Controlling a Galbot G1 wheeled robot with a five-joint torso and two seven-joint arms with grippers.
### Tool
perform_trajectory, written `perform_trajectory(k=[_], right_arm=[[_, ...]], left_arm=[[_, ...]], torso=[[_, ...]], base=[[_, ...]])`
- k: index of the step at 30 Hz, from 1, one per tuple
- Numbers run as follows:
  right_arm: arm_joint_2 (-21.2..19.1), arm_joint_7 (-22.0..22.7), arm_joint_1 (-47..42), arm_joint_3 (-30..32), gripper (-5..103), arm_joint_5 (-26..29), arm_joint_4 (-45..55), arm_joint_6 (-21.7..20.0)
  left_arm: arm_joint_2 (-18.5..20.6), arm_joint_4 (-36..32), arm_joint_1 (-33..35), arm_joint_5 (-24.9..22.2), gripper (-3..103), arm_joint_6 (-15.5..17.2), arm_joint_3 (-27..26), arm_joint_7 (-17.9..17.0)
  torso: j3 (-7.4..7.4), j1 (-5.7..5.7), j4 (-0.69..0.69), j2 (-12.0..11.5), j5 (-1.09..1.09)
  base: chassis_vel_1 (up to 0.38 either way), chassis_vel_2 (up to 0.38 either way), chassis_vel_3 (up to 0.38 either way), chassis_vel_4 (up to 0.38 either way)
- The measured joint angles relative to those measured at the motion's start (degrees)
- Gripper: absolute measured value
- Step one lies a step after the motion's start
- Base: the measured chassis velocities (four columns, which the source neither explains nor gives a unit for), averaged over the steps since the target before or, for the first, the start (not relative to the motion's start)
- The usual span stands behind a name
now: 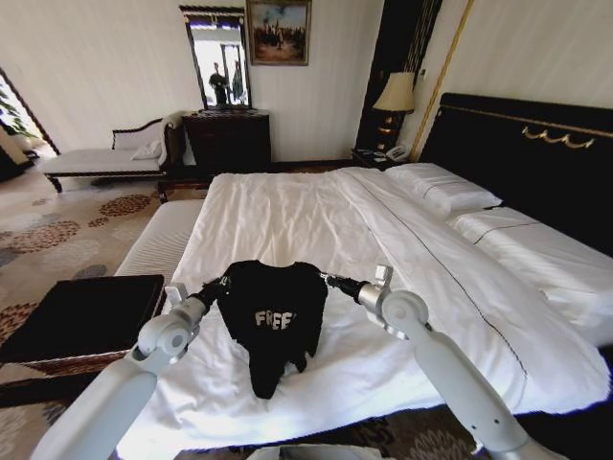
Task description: Fold the clothes on the bed and place them into the basket.
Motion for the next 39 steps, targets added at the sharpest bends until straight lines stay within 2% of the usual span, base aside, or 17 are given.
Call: perform_trajectory(k=[4,7,8,9,10,11,13,15,23,26,28,37,39], right_arm=[[-0.6,1.45,3.49,0.27,0,1.75,1.48,0.24],[-1.1,2.14,10.97,-2.59,0,3.41,0.88,0.43],[-1.1,2.14,10.97,-2.59,0,3.41,0.88,0.43],[-0.99,2.07,12.95,-3.91,0,3.43,0.0,0.56],[-0.37,2.19,16.56,-6.1,0,3.89,-1.67,0.83],[-0.2,2.52,18.08,-6.6,0,4.36,-2.18,0.9],[-0.14,3.07,19.87,-6.93,0,5.07,-2.62,0.98],[-0.76,4.5,24.65,-7.56,0,7.53,-3.23,1.01],[-3.26,6.11,33.16,-7.68,0,12.33,-3.41,1.4],[-4.26,6.6,36.58,-7.73,0,14.88,-3.27,1.64],[-4.37,6.9,37.99,-8.11,0,15.57,-3.54,1.7],[-5.63,7.84,42.24,-9.38,0,17.87,-4.18,2.27],[-7.03,8.55,42.09,-8.25,0,20.51,-1.89,2.42]], left_arm=[[2.2,-2.39,-0.49,-1.7,1,-0.01,-2.01,-0.76],[5.44,-6.47,1.53,-4.74,1,-0.15,-8.72,-2.04],[5.44,-6.47,1.53,-4.74,1,-0.15,-8.72,-2.04],[6.23,-7.38,2.42,-5.4,1,-0.19,-10.6,-2.16],[8.24,-8.72,3.34,-7.33,1,-0.22,-14.61,-2.82],[9.48,-9.07,3.0,-8.74,1,-0.22,-16.0,-3.18],[10.85,-9.23,2.25,-10.38,1,-0.22,-17.02,-3.49],[14.25,-9.45,0.65,-13.57,1,-0.21,-19.6,-3.68],[19.83,-10.42,-0.7,-18.54,1,-0.16,-25.19,-4.22],[24.05,-10.31,-2.83,-22.94,1,-0.09,-27.49,-4.9],[25.55,-10.58,-2.72,-24.61,1,-0.07,-28.88,-4.89],[28.03,-12.69,-1.84,-29.5,1,0.12,-33.53,-5.26],[28.12,-15.05,-1.0,-30.67,1,0.5,-35.0,-5.77]], torso=[[0.0,0.0,-0.01,0.0,0.0],[0.0,0.0,-0.04,0.0,0.0],[0.0,0.0,-0.04,0.0,0.0],[0.0,0.0,0.0,0.0,-0.01],[0.01,0.0,0.07,-0.01,0.02],[0.0,0.0,0.08,0.0,0.02],[0.0,0.0,0.07,0.0,0.0],[0.0,0.01,-0.03,-0.01,-0.02],[0.0,0.0,-0.01,0.0,0.01],[0.0,0.0,-0.02,0.0,0.0],[0.0,0.0,0.01,-0.01,0.0],[0.0,0.01,0.01,0.0,0.0],[0.01,0.01,0.01,0.0,0.0]], base=[[0.0,0.0,0.0,0.0],[0.0,0.0,0.0,0.0],[0.0,0.0,0.0,0.0],[0.0,0.0,0.0,0.0],[0.0,0.0,0.0,0.0],[0.0,0.0,0.0,0.0],[0.0,0.0,0.0,0.0],[0.0,0.0,0.0,0.0],[0.0,0.0,0.0,0.0],[0.0,0.0,0.0,0.0],[0.0,0.0,0.0,0.0],[0.0,0.0,0.0,0.0],[0.0,0.0,0.0,0.0]])
